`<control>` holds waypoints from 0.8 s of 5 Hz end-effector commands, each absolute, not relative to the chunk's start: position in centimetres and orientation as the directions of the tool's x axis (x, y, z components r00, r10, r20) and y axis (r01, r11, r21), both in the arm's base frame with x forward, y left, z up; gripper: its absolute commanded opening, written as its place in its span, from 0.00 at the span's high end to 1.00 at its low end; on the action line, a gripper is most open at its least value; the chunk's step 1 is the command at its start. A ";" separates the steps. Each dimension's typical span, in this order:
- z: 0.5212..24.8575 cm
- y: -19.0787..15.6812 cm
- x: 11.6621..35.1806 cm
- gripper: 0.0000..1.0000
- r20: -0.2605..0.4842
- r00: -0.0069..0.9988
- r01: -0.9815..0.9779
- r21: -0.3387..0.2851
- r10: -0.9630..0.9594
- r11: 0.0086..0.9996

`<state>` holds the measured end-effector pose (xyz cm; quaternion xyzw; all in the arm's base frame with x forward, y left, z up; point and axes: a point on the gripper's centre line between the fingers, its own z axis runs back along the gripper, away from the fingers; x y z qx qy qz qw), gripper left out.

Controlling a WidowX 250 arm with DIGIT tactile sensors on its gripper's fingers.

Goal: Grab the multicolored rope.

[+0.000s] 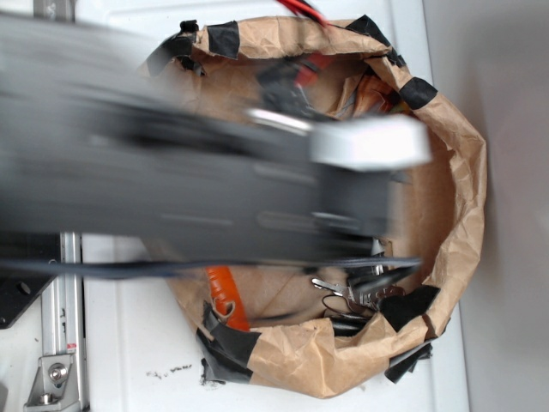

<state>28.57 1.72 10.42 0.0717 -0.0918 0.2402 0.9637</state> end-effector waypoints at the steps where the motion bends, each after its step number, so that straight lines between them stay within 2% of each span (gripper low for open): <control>1: 5.5 3.2 30.8 0.00 0.229 0.784 -0.583 -0.045 0.576 0.811; 2: 4.3 4.0 30.8 0.00 0.246 0.784 -0.585 -0.017 0.570 0.811; 3: 3.2 4.1 31.5 1.00 0.249 0.791 -0.576 -0.006 0.559 0.818; 4: 4.4 4.3 31.9 1.00 0.272 0.779 -0.577 -0.044 0.565 0.816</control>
